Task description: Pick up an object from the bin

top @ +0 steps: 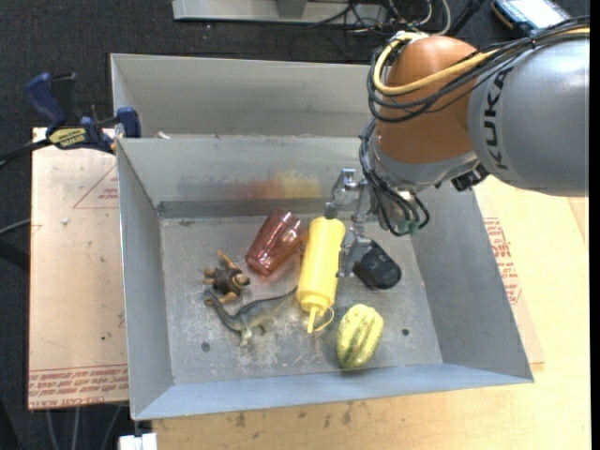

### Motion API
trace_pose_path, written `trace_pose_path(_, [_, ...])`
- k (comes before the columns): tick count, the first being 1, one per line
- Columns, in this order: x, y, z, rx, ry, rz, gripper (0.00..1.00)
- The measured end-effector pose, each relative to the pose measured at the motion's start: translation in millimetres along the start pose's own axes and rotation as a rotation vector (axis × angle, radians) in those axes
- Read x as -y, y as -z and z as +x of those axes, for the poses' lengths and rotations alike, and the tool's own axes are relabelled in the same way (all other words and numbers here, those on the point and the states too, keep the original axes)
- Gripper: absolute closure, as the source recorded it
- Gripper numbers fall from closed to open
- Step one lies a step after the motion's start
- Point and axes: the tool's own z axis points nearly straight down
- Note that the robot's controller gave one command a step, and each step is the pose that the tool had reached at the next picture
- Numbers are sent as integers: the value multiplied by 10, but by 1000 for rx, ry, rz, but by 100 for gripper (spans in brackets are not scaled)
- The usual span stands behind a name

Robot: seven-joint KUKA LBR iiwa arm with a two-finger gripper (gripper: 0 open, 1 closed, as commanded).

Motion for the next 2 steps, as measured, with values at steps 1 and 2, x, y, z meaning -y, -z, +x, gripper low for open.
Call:
trace_pose_path(1, [2, 0, 0, 0, -1, 0, 0])
trace_pose_path(2, [106, -285, -20, 3, 284, 0, 0])
